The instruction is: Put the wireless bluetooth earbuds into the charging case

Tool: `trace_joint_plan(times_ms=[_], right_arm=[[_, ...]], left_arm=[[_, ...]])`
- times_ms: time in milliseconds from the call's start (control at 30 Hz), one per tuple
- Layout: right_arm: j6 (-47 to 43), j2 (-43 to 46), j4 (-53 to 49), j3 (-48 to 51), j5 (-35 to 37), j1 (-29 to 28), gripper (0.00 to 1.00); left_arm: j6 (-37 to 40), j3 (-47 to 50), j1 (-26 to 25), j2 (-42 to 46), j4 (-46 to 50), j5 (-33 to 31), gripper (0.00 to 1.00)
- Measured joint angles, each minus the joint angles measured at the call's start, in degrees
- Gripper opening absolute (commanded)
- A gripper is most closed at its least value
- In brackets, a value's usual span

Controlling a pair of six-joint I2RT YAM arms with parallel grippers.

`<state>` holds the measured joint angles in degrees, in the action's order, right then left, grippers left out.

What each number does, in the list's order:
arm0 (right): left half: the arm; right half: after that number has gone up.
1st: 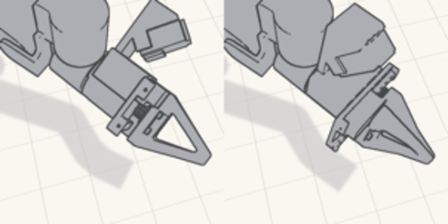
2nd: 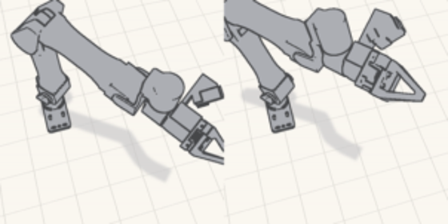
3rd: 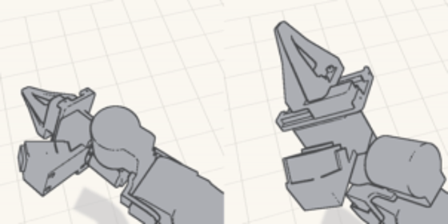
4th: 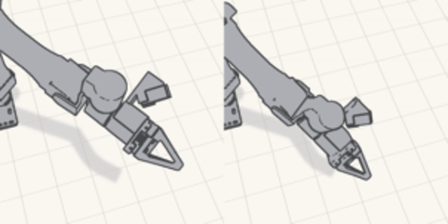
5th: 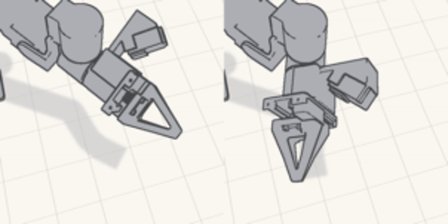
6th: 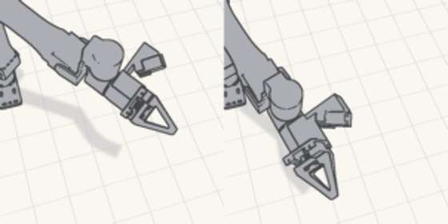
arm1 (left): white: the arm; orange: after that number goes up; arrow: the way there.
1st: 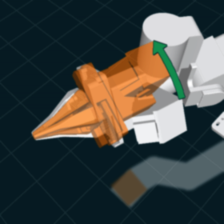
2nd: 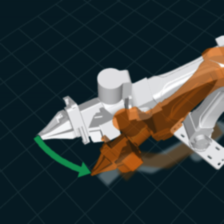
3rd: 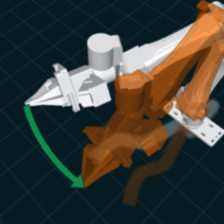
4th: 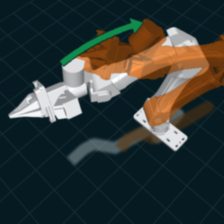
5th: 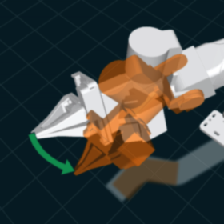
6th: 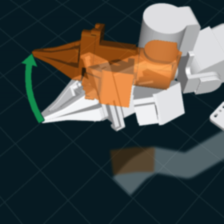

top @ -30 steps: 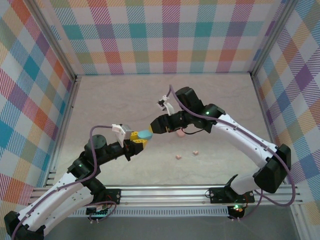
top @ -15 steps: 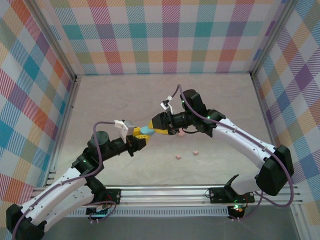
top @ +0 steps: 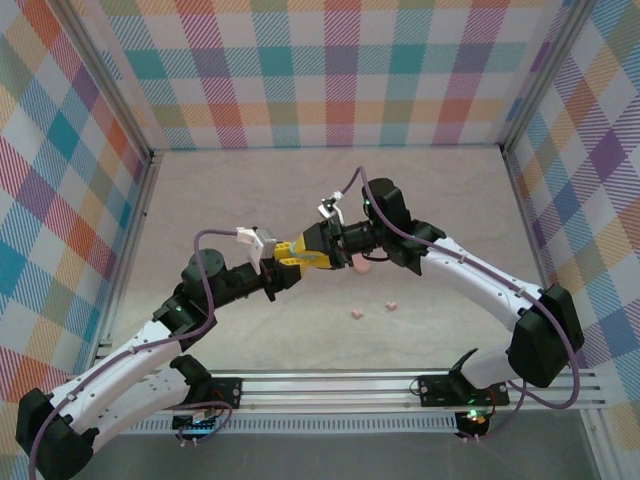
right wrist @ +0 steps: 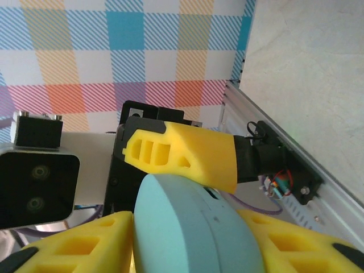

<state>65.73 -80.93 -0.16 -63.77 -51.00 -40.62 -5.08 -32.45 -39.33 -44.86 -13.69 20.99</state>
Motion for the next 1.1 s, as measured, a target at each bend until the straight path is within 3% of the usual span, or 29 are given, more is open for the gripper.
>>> trace_joint_plan(times_ms=[333,733,867,1100], right_arm=[[5.49,0.0,5.14,1.27,-2.23,0.63,0.27],[6.62,-1.16,8.26,1.73,-2.14,2.49,0.26],[4.02,-2.71,6.08,0.44,-1.49,3.67,0.27],[-8.2,-9.16,-2.69,-8.31,1.2,3.98,0.28]], left_arm=[[1.05,-0.7,-0.02,-0.2,0.09,-0.02,0.31],[2.49,-2.01,-0.07,2.14,6.49,-1.29,0.65],[2.99,-1.99,-0.09,5.84,10.1,-2.71,0.72],[2.99,-1.57,-0.09,14.16,17.57,-9.07,0.72]])
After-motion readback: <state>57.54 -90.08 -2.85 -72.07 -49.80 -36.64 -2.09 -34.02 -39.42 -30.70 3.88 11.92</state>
